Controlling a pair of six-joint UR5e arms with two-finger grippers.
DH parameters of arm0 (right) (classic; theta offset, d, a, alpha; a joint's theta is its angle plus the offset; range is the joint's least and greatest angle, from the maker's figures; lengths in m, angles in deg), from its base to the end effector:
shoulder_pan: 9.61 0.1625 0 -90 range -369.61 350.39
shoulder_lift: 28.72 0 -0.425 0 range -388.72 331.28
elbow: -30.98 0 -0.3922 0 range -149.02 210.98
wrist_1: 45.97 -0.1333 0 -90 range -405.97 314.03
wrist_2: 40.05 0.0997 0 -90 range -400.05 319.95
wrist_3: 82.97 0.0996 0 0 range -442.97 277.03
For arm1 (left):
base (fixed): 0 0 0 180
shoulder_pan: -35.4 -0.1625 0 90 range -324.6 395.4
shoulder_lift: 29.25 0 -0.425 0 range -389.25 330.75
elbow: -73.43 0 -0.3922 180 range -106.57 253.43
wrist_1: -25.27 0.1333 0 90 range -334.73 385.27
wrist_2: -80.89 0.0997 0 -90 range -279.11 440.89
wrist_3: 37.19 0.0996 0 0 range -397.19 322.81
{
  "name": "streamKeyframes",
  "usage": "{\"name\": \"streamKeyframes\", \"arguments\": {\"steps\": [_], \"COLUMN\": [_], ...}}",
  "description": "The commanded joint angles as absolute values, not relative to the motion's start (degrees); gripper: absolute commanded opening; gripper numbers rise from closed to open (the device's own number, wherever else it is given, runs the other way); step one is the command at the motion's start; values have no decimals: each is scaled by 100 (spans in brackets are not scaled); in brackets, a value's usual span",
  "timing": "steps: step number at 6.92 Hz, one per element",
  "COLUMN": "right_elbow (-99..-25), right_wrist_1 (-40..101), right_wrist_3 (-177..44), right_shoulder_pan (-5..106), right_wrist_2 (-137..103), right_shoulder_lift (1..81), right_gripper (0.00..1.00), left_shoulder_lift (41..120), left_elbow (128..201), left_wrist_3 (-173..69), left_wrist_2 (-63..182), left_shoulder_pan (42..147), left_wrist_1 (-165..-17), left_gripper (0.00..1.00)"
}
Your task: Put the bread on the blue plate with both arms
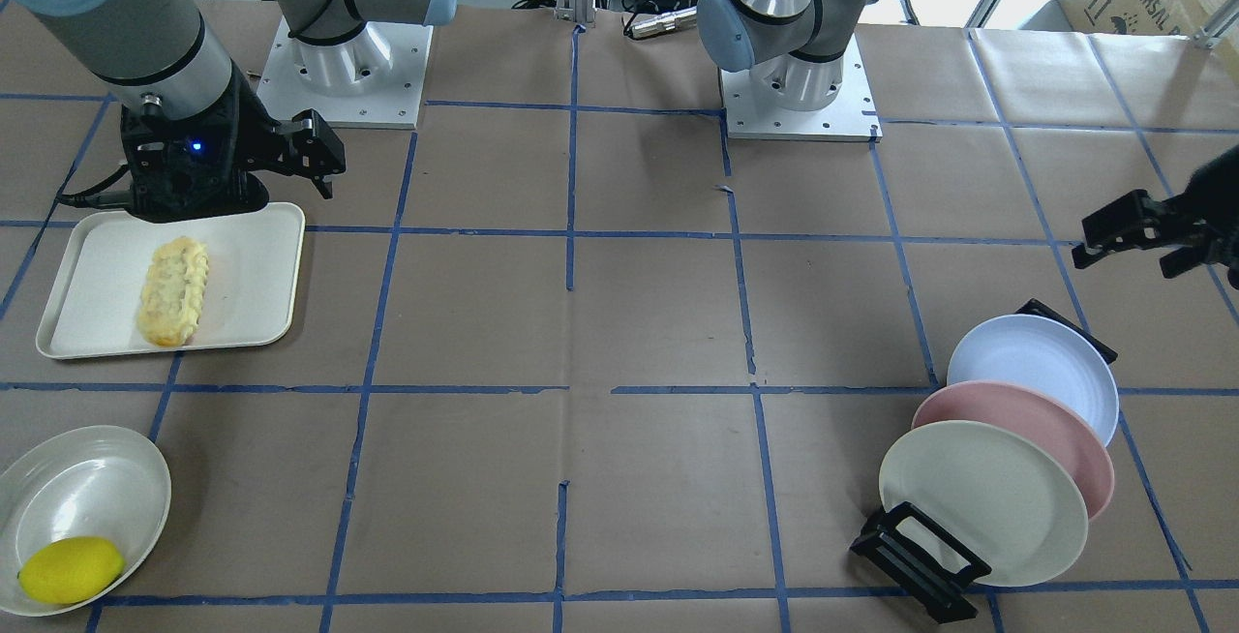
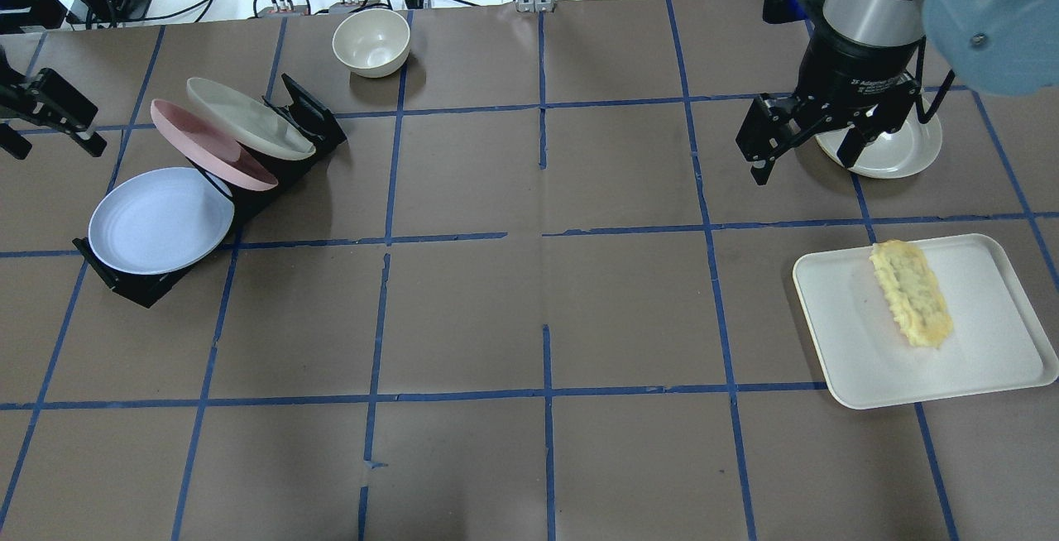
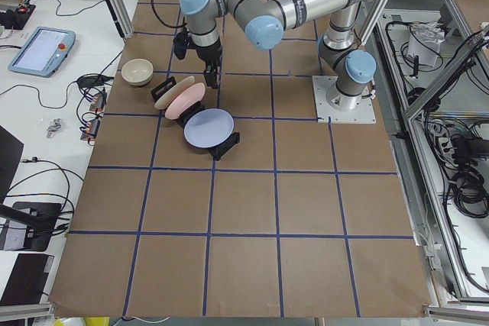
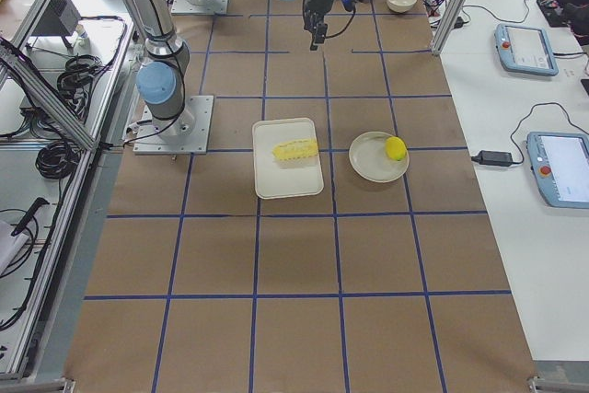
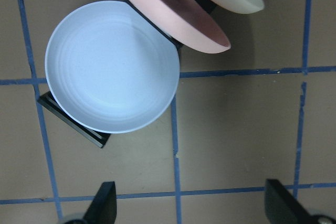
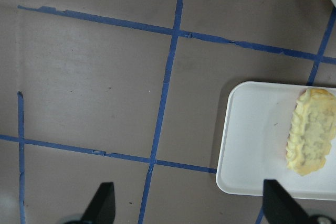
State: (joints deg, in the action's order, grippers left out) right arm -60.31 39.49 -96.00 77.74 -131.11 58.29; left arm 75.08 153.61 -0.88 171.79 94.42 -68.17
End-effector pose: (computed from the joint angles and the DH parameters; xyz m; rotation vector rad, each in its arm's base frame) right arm 0.1084 -0.5021 0.4440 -0.2853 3.1164 0.2430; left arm 0.1862 -0.5661 0.4310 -0.1445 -3.0685 -0.1911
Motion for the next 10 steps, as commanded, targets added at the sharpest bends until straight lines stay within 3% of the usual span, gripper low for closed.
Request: {"name": "streamKeyframes", "arguments": {"steps": [1,4,7,9,10], "right_elbow": [-6112,-7251,-8194,-8222,-8231], "right_wrist_1": [3955,5022,6729,6977,7187], "right_wrist_3": [-9772,-11322,-12426,-12489,-12629], "right_shoulder_pan": [7680,6068,5378,5087,5016], "right_wrist_2": [-13189,-13173,-13120,-13120,-13111], "right_shoulder_lift": [5803,5803,5541,5041,4873], "right_gripper": [100,100,100,100,100], "left_shoulder_lift": [8680,9921,10336,10443,10443], "left_elbow": [14824,14006,14022,14057,14075], "left_wrist_3": [815,1052,992,974,983], "left_wrist_2": [17107,17098,16711,16711,16711], "left_shoulder_pan": [8816,8787,8796,8787,8796], "left_wrist_1": [-6640,-6499,-6508,-6647,-6753], "left_gripper": [100,99,90,72,56]}}
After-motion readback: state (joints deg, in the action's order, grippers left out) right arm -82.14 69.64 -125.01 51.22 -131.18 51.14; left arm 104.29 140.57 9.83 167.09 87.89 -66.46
